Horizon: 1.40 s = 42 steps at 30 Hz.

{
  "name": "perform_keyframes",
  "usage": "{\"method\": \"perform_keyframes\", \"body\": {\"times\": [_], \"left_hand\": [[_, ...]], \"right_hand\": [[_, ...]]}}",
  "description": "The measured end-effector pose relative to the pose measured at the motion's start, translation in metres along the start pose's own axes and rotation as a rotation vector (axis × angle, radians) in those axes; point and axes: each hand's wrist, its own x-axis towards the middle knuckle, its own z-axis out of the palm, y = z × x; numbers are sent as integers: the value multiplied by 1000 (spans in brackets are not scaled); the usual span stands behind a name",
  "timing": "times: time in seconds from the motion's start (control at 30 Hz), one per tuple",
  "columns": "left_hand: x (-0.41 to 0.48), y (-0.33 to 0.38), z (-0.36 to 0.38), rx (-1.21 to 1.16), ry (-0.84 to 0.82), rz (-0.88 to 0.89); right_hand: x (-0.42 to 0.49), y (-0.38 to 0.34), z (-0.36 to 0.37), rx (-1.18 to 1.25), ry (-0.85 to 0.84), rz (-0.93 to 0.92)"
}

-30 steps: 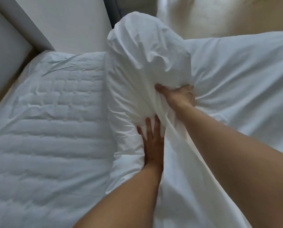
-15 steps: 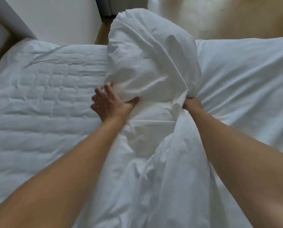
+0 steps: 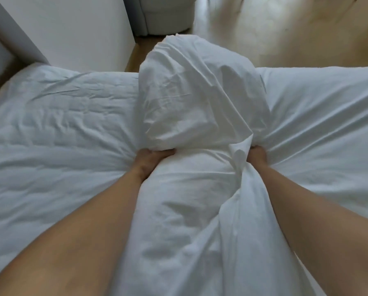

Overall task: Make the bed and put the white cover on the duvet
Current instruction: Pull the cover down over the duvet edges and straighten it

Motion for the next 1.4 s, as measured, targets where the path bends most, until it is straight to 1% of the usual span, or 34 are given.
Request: {"method": "perform_keyframes", "body": {"times": [0.07,0.1,0.2,0.3,0.33,0.4,0.47,0.5,0.53,0.6,0.67,0.73,0.8,0.83,0.87,0.9,0.93,0.97,1.0,1.03,1.1,1.13,1.2,1.23,1.27,1.3,1.33,1.37,1.4], "left_hand": [[6,-6,3,-2,1,3],[7,-6,3,-10,1,11],[6,-6,4,-17,17,27],[3,-6,6,36,71,49],[3,-7,7,67,89,59],[5,-11,11,144,123,96],[10,-17,14,192,167,120],[14,-18,15,182,179,116],[13,-18,16,168,177,108],[15,-16,16,159,159,94],[16,-14,17,195,142,68],[6,-1,20,293,162,47],[-18,14,17,320,96,40],[-35,21,10,275,-3,12],[-59,28,1,237,-148,-53],[-86,27,-10,262,-291,-148],[-111,20,-18,354,-381,-232],[-133,3,-25,458,-388,-269],[-154,-19,-32,529,-333,-252],[-174,-41,-35,558,-206,-210],[-196,-64,-34,522,103,-115],[-197,-65,-34,522,172,-82],[-204,-62,-32,500,149,-68],[-209,-67,-33,493,91,-112],[-219,-75,-31,462,36,-155],[-234,-90,-37,445,-37,-190],[-252,-106,-44,433,-109,-201],[-268,-118,-50,383,-118,-190],[-275,-127,-56,313,-78,-177]], "right_hand": [[10,1,4,15,5,-4],[13,2,7,43,4,33],[14,7,11,51,29,16],[3,5,11,75,75,-6],[1,6,11,80,66,1],[-3,0,8,152,13,25],[-23,-5,-2,210,-72,-33],[-39,-1,-9,237,-143,-83],[-59,7,-12,229,-196,-85],[-111,38,-5,35,-208,-143],[-142,78,18,-186,-136,-181],[-138,88,36,-254,-100,-163],[-125,84,45,-257,-70,-122],[-119,83,45,-235,-43,-117],[-118,84,45,-205,-32,-121],[-114,89,47,-190,-33,-145],[-116,92,43,-193,-48,-169],[-121,93,38,-176,-57,-212],[-126,90,29,-125,-78,-251],[-134,85,20,-12,-127,-302],[-171,82,-8,252,-300,-332],[-196,86,-20,256,-403,-304],[-232,113,-32,70,-576,-218],[-245,140,-34,-34,-594,-223],[-256,166,-34,-137,-519,-241],[-265,189,-35,-192,-394,-247],[-270,207,-37,-183,-270,-219],[-275,216,-40,-159,-190,-187],[-289,216,-45,-133,-166,-151]]}}
